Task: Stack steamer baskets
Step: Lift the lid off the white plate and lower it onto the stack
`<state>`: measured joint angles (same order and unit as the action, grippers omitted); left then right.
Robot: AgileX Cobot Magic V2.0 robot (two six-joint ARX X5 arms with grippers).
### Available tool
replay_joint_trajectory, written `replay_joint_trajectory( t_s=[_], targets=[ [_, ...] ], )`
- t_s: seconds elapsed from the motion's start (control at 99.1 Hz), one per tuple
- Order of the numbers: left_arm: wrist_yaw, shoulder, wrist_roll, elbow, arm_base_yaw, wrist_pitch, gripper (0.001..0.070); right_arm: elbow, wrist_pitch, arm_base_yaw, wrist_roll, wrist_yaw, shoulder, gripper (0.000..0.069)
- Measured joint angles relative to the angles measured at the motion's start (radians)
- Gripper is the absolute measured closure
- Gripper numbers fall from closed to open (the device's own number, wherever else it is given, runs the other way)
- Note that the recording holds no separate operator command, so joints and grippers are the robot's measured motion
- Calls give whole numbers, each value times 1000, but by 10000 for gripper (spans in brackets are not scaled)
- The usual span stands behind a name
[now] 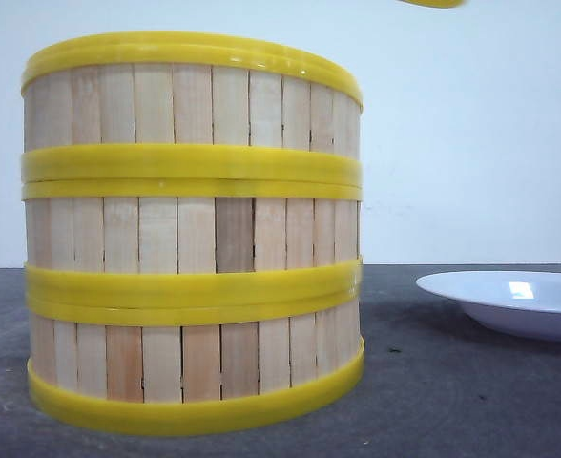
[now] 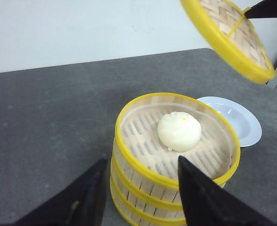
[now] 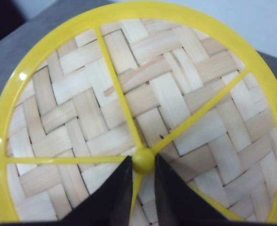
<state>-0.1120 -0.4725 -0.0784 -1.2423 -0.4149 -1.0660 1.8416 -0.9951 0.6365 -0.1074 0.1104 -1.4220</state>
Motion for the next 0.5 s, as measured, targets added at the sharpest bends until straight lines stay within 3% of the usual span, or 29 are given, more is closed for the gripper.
replay_joint_trajectory(
  t_s=[0.383,0.504],
  targets=[
    [0,0,-4,0,0,0,434,0,-56,202,26,-11,-169,641],
    [0,0,-4,0,0,0,434,0,-69,241,42,-63,-193,641]
  ],
)
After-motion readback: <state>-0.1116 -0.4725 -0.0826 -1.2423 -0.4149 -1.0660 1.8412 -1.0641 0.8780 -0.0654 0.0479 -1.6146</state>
